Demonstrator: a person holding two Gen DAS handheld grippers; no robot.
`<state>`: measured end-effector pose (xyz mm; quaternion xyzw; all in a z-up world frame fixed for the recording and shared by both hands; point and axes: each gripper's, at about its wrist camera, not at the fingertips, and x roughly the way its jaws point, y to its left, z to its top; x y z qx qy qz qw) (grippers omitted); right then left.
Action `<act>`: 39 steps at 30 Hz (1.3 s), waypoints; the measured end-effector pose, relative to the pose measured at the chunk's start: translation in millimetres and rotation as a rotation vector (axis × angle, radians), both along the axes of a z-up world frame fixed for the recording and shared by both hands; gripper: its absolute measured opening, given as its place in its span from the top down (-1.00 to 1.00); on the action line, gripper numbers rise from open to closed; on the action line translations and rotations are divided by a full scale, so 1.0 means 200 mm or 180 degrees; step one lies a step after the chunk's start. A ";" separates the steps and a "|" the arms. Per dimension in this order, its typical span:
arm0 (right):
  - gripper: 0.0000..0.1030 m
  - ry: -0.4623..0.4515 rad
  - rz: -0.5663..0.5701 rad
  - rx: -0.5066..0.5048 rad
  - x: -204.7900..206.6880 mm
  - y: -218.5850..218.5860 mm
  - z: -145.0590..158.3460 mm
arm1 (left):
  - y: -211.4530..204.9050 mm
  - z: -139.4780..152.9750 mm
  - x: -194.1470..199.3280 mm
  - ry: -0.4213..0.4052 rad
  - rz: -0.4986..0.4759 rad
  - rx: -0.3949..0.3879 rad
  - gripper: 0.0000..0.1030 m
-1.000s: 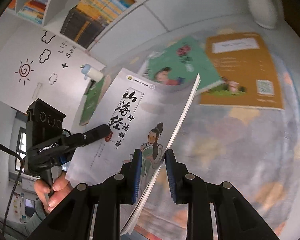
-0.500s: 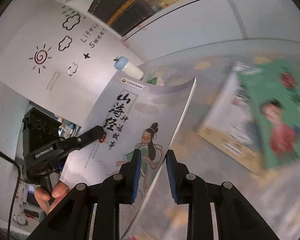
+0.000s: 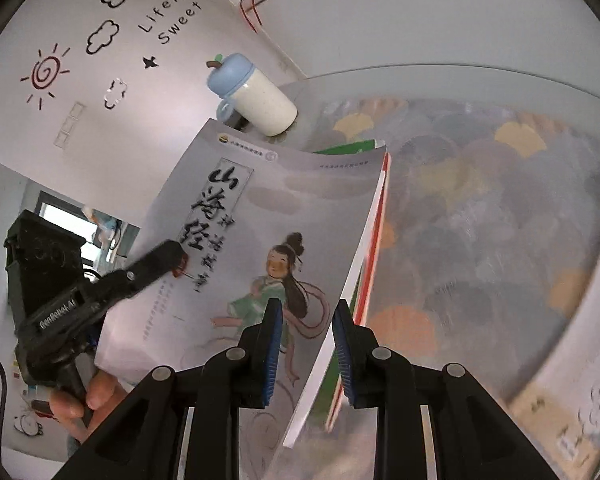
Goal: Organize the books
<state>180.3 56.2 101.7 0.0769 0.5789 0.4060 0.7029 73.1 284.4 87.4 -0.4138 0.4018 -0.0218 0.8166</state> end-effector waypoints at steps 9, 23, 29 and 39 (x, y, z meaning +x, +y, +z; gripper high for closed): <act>0.50 0.0060 -0.0022 -0.0217 0.07 0.08 -0.11 | 0.10 -0.15 -0.04 0.0163 0.0074 -0.0241 0.77; 0.40 0.0055 -0.0197 -0.0357 0.03 0.09 -0.12 | 0.13 -0.14 -0.03 0.0252 0.0321 0.0095 0.58; 0.30 -0.0088 -0.0313 -0.0437 0.01 -0.03 -0.06 | 0.15 -0.07 -0.13 0.0323 0.0515 0.0322 0.54; -0.11 0.0225 -0.0926 -0.0153 -0.20 -0.63 -0.01 | -0.04 0.06 -0.39 0.0310 0.0167 0.0371 0.54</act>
